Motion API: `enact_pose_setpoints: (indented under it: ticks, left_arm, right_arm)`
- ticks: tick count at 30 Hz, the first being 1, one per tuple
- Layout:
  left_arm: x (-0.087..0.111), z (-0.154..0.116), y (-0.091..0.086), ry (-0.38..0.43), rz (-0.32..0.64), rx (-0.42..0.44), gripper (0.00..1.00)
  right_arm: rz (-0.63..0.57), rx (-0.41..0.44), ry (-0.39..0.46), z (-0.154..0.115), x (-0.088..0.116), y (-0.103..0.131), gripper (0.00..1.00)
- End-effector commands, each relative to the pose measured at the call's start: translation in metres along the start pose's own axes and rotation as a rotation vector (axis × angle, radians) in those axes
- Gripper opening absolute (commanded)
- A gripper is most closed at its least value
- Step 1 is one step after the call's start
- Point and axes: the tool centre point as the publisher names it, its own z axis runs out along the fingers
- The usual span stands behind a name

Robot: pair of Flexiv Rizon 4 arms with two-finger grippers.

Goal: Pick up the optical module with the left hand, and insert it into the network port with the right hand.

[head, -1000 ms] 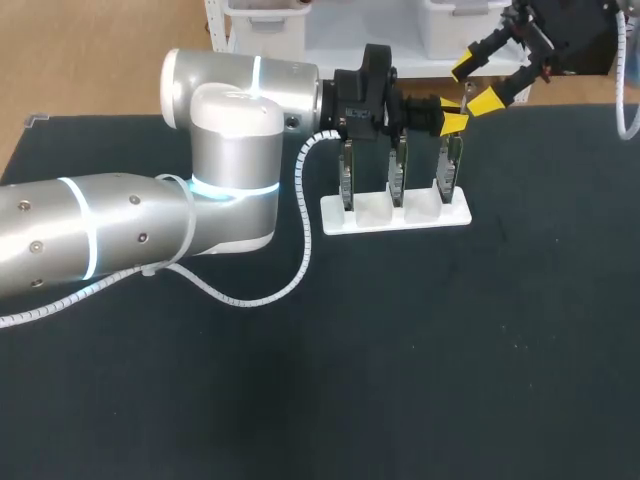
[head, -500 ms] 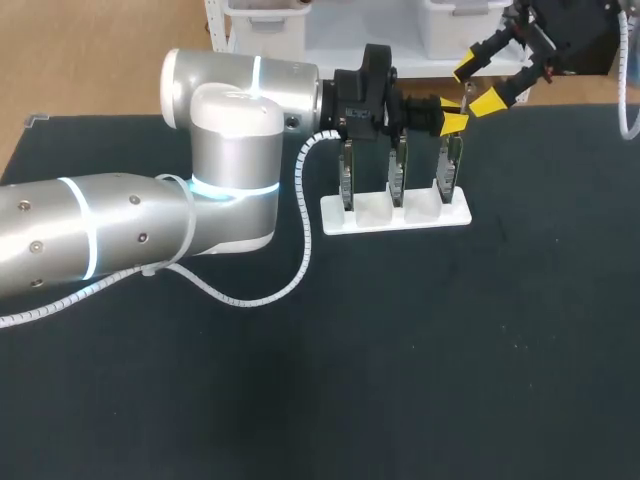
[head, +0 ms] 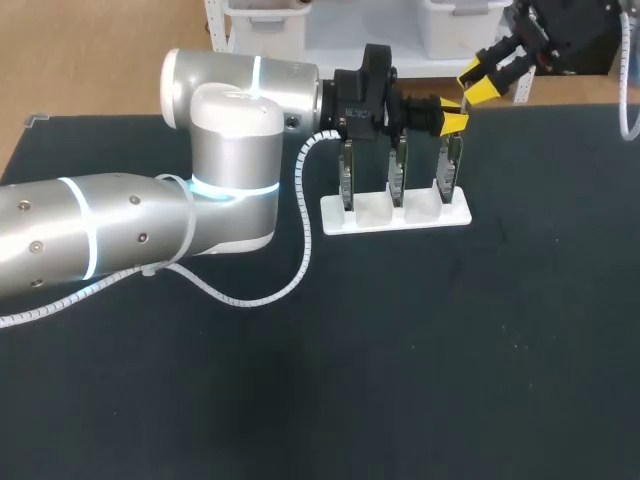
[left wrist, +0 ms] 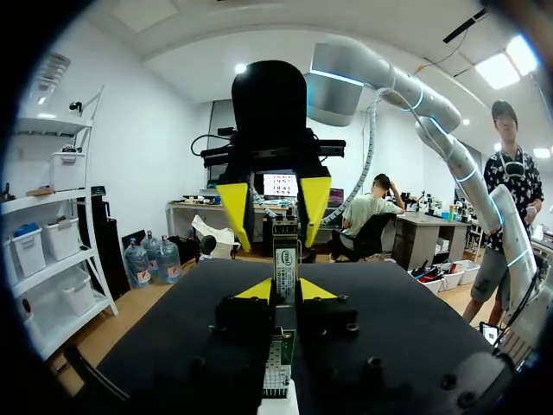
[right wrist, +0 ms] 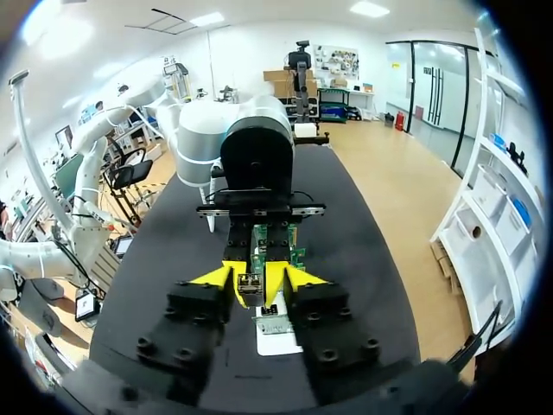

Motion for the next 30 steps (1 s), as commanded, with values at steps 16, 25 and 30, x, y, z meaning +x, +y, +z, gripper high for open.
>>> enact_pose_setpoints:
  ticks: [16, 25, 30]
  left_arm:
    - [-0.0004, 0.0004, 0.0003, 0.002, -0.001, -0.001, 1.00]
    - [-0.0056, -0.0015, 0.0009, 0.031, 0.020, -0.006, 1.00]
    - [-0.0074, -0.0037, -0.0010, 0.046, 0.022, -0.015, 1.00]
  right_arm:
    - [-0.007, 0.009, 0.001, -0.0002, -0.0025, 0.0006, 0.00]
    - [-0.001, 0.011, 0.000, -0.0005, -0.0019, -0.0007, 0.00]
    - [0.002, 0.008, 0.001, -0.0003, -0.0008, -0.0010, 0.00]
